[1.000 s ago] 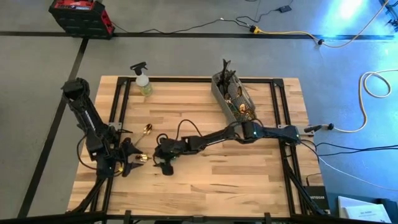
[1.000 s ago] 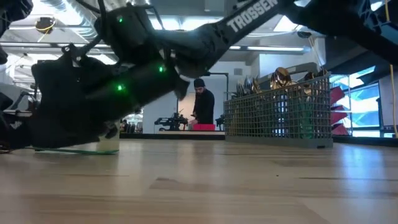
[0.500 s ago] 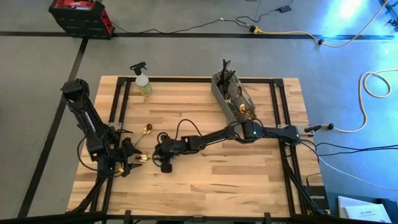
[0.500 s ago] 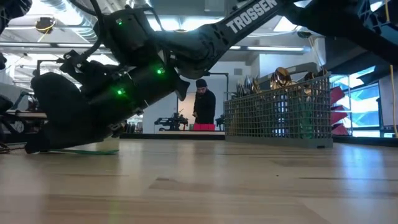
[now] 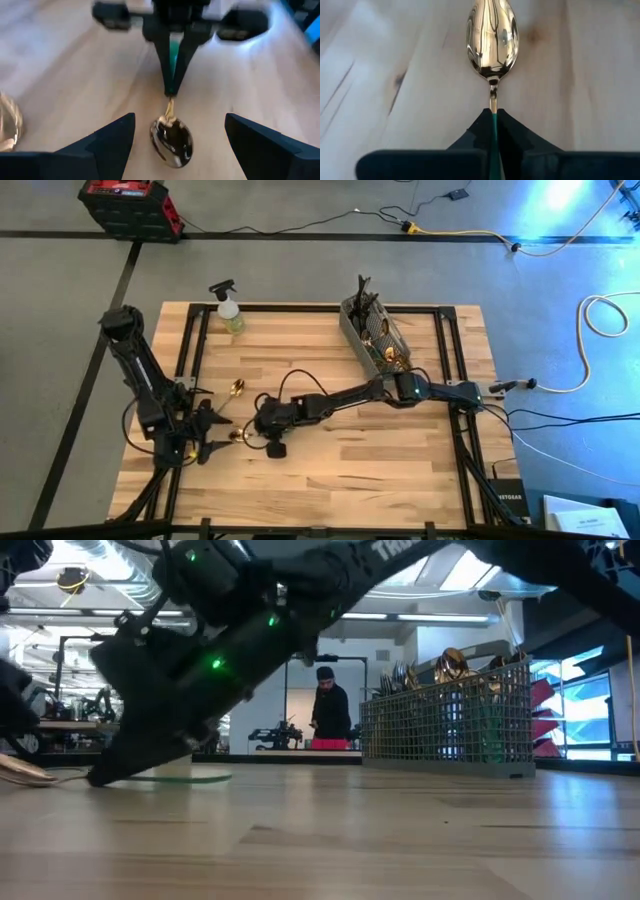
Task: Sort silverware
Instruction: Put the green spoon into the silverware basket
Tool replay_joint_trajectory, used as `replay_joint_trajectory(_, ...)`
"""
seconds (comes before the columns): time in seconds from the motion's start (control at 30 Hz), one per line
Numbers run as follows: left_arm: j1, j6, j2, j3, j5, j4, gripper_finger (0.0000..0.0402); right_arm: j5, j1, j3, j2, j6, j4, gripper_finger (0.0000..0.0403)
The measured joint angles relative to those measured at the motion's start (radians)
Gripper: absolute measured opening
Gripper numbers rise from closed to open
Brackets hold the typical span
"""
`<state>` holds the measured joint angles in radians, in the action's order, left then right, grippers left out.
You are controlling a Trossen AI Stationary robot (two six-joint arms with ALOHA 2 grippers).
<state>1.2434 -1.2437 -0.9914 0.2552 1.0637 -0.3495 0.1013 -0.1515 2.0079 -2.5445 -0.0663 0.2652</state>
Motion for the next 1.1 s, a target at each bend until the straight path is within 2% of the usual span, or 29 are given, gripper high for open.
replay_joint_trajectory(0.3,0.0,0.249,0.131,0.08,0.098,0.0,0.0294,-0.136,-0.075,-0.002,0.14,0.077,0.283,0.0001)
replay_joint_trajectory(0.63,-0.001,0.28,0.173,0.082,0.112,-0.01,0.0294,-0.319,-0.146,-0.003,0.327,0.104,0.531,0.0)
replay_joint_trajectory(0.73,-0.001,0.283,0.173,0.082,0.113,-0.01,0.0294,-0.398,-0.154,-0.06,0.419,0.106,0.543,0.0)
replay_joint_trajectory(0.87,-0.001,0.283,0.173,0.082,0.112,-0.01,0.0294,-0.453,-0.157,-0.264,0.6,0.09,0.382,0.0)
replay_joint_trajectory(1.1,-0.001,0.286,0.173,0.082,0.111,-0.017,0.0294,-0.586,-0.128,-0.92,0.997,-0.031,-0.149,0.0)
